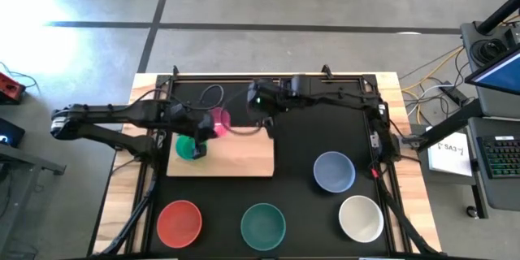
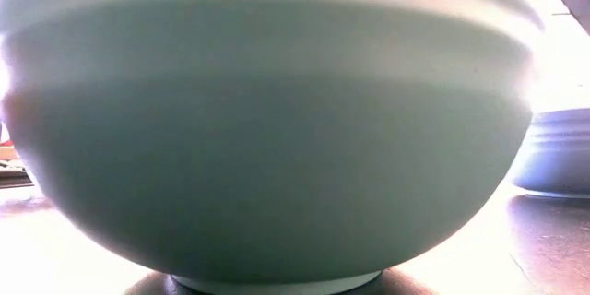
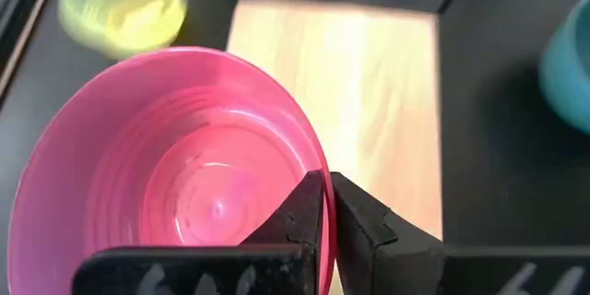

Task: Place and stack bowls onto a shelf
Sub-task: Stack the small pink bowl on top of the small blue bowl on the shelf

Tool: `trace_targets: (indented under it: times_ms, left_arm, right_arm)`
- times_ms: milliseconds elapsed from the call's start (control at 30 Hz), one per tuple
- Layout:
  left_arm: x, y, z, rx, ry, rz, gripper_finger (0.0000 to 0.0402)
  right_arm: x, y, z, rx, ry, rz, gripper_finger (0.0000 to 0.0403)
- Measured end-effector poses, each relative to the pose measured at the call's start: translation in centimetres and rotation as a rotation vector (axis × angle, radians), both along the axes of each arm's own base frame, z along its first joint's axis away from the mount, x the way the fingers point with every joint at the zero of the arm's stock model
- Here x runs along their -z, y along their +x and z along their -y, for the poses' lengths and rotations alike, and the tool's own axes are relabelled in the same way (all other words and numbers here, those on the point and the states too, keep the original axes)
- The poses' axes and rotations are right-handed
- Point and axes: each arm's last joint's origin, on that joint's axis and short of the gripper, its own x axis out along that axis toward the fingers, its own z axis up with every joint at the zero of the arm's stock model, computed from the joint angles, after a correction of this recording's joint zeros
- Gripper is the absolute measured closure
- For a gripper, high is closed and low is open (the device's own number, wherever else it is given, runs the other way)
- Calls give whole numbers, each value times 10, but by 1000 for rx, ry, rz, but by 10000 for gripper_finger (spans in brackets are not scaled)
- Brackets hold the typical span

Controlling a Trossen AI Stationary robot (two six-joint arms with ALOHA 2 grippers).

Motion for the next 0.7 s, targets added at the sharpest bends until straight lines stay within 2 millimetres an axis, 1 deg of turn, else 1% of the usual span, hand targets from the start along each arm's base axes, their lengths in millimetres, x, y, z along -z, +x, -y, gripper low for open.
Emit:
trace_targets:
  times_ms: [100, 200, 267, 333, 467, 567, 700]
  left_arm:
    - [0, -18, 1, -102, -72, -72, 401]
    - [3, -33, 3, -210, -148, -140, 401]
    - [6, -40, 4, -258, -181, -172, 401]
    - [7, -43, 6, -276, -201, -174, 401]
    - [8, -45, 13, -270, -222, -178, 402]
    - [9, -45, 20, -260, -238, -192, 401]
    - [18, -45, 28, -258, -246, -242, 401]
  right_arm:
    - [0, -3, 24, 57, 0, 3, 140]
    - [0, -8, 49, 155, 23, 21, 146]
    - [0, -12, 63, 235, 49, 34, 150]
    - [0, -15, 74, 302, 73, 45, 153]
    - [0, -19, 84, 355, 98, 46, 156]
    - [1, -21, 85, 364, 103, 35, 156]
    - [2, -21, 85, 369, 107, 31, 156]
